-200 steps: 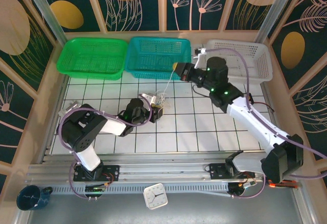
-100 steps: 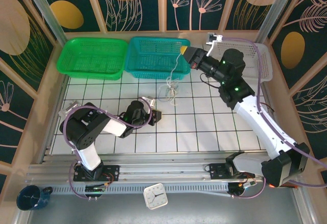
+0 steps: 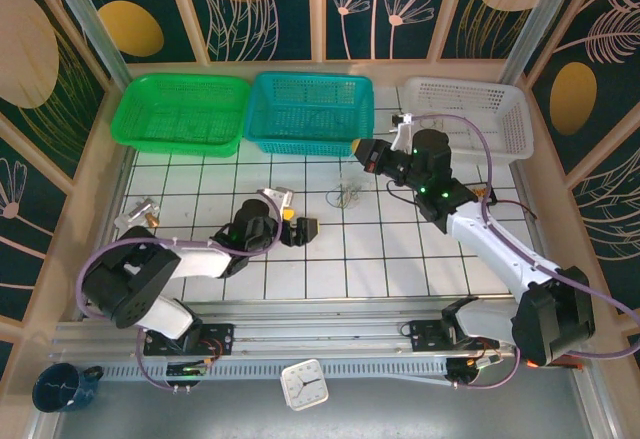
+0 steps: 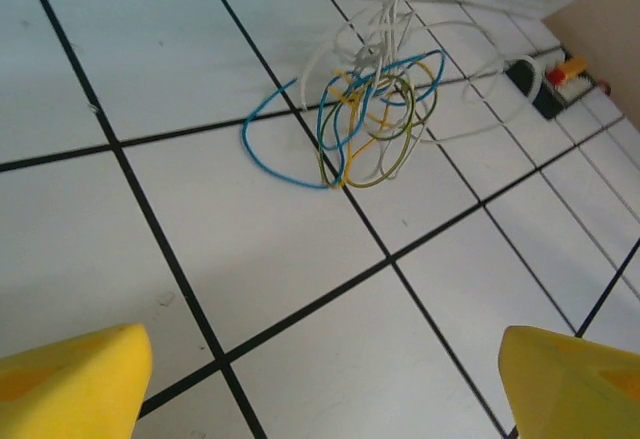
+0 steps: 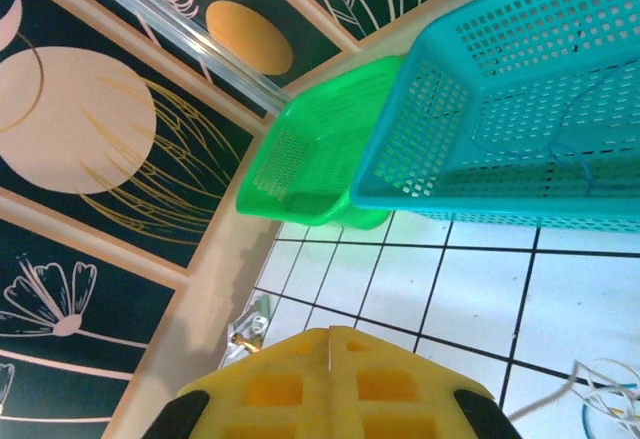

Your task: Untangle the cables

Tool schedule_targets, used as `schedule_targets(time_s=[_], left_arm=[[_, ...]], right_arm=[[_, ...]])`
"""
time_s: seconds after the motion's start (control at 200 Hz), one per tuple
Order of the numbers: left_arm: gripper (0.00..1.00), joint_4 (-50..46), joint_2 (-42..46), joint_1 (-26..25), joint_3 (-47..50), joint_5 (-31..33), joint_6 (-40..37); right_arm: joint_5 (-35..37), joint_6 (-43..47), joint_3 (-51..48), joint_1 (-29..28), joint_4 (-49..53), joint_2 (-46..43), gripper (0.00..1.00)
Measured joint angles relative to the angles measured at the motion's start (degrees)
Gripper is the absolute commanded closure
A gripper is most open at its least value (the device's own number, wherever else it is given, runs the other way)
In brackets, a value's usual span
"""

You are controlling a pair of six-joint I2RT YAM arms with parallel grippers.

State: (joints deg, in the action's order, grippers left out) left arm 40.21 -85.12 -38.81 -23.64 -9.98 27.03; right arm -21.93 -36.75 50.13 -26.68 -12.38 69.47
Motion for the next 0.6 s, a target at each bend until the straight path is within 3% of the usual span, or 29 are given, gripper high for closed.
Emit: schedule_targets(time_s=[0.245,0.601], left_arm=[[0.01,-7.45,2.64,0.0,-3.28,4.55,2.84],[0.01,-10.95,2.25,0.0,-10.71,1.2,3.48]], right_arm=[[1.95,1.38,-0.02,0.0,1.68,-1.84,1.0],[2.91,1.9,-2.43,-0.61,2.64,-3.21,1.0]])
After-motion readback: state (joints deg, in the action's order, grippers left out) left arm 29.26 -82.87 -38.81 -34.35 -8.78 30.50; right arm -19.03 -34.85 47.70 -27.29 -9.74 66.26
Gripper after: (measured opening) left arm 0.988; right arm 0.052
